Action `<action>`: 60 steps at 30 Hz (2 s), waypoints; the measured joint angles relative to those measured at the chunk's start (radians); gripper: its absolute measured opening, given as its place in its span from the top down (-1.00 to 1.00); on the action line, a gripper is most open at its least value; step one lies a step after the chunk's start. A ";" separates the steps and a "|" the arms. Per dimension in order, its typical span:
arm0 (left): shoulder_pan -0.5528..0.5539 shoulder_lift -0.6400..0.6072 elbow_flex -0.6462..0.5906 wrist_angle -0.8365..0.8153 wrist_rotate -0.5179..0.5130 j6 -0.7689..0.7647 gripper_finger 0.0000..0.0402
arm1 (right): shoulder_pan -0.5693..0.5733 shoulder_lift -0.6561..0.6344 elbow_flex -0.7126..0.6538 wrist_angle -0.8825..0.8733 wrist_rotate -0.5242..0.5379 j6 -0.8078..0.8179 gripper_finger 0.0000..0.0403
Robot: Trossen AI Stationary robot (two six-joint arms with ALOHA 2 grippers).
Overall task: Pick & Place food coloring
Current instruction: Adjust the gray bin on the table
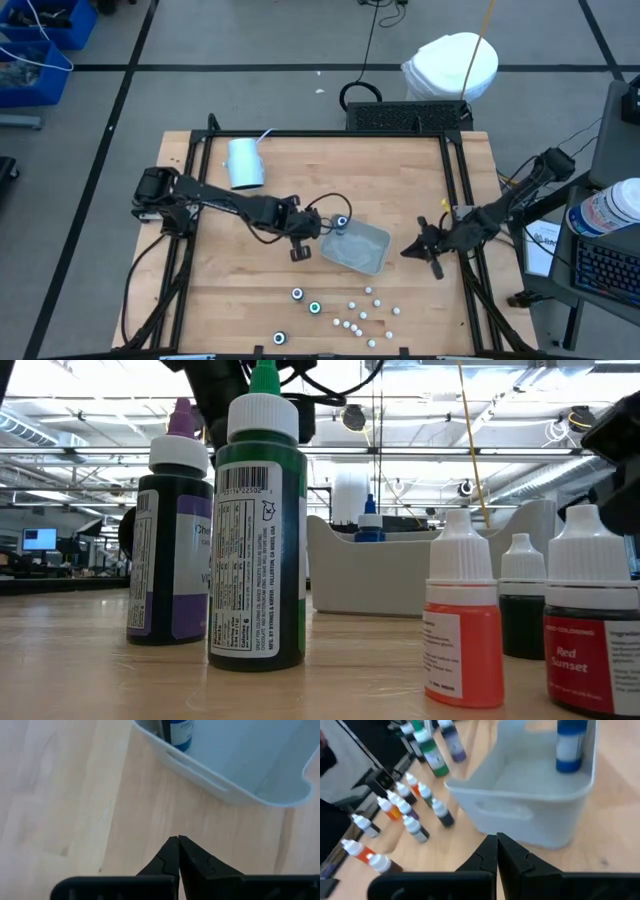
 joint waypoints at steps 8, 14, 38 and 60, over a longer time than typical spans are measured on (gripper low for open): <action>0.042 0.000 -0.014 0.115 0.035 0.042 0.97 | -0.012 0.131 0.001 0.138 0.003 -0.080 1.00; 0.054 0.011 -0.014 0.149 0.078 0.066 0.97 | -0.063 0.164 0.001 0.193 0.003 -0.132 1.00; 0.041 0.079 -0.012 0.185 0.107 0.095 0.94 | -0.322 0.265 0.002 0.292 0.005 -0.265 1.00; 0.035 0.079 -0.012 0.216 0.128 0.066 0.88 | -0.479 0.329 0.004 0.395 0.084 -0.396 1.00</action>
